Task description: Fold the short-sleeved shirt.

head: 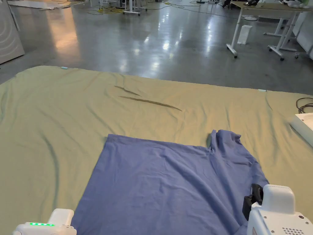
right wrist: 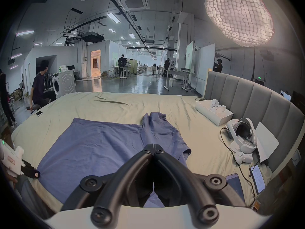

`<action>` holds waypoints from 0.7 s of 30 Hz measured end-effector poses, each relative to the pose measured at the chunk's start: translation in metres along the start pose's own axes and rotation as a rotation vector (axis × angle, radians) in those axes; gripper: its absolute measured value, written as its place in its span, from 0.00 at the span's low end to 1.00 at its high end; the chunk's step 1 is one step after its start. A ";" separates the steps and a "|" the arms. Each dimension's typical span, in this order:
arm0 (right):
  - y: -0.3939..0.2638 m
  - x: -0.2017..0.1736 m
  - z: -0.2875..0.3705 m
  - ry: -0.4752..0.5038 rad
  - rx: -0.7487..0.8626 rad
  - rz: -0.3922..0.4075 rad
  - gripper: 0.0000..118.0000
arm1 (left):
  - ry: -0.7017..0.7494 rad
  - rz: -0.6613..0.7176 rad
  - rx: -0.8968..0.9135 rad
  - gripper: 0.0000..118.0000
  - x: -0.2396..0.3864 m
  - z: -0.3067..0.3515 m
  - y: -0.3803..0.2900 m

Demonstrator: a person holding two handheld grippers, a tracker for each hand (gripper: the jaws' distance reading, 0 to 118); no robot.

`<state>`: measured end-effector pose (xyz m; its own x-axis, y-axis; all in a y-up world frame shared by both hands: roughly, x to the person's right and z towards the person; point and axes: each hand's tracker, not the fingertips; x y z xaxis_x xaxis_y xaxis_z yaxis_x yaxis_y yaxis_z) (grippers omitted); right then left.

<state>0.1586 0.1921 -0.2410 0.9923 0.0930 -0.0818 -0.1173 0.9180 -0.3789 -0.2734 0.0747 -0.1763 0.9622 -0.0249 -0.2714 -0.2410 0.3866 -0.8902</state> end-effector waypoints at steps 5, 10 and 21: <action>-0.001 0.017 0.010 -0.025 -0.011 0.013 0.00 | -0.064 0.043 0.020 0.06 -0.012 0.009 -0.001; -0.003 0.061 0.022 -0.015 -0.104 -0.027 0.23 | -0.111 0.033 0.057 0.05 -0.026 0.034 -0.002; -0.074 0.120 0.008 -0.017 -0.543 -0.073 0.57 | -0.098 0.026 0.090 0.04 -0.033 0.040 -0.003</action>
<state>0.2868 0.1385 -0.2155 0.9986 0.0471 -0.0239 -0.0472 0.5915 -0.8049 -0.2998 0.1116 -0.1503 0.9646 0.0750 -0.2530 -0.2582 0.4668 -0.8458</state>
